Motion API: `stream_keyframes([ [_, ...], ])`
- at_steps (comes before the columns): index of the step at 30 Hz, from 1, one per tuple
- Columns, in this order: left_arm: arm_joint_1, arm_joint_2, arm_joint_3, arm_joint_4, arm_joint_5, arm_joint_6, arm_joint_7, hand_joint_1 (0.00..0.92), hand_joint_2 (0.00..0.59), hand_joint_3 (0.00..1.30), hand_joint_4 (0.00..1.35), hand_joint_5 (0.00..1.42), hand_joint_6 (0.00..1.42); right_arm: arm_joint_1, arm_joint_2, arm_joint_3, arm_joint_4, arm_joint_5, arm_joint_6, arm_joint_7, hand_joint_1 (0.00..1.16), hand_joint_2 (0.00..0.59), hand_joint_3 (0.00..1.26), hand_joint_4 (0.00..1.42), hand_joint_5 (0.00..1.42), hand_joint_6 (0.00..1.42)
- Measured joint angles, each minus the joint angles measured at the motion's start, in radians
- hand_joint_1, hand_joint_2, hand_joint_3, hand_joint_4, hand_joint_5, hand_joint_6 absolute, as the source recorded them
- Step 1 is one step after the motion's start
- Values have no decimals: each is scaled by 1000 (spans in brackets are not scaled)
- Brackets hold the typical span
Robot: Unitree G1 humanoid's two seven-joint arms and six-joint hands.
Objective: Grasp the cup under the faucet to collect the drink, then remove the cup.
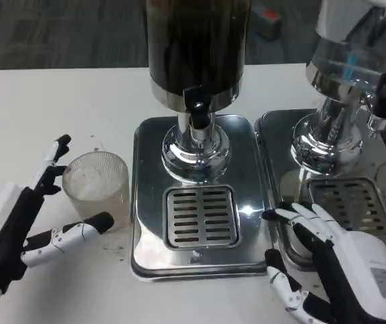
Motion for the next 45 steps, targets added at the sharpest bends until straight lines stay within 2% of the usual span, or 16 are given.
stream_keyframes([
  [9,-74,3,-7,110,-59,-32,-54,174,0,0,13,162,307,-1,1,1,0,7,0,0,362,497,303,174,116,243],
  [25,-151,3,-34,238,-97,-53,-115,166,1,0,18,166,303,-5,2,3,3,28,0,7,360,497,303,183,147,263],
  [45,-224,5,-72,328,-64,-56,-89,191,5,0,29,179,308,24,9,2,-5,37,0,19,360,480,303,197,179,285],
])
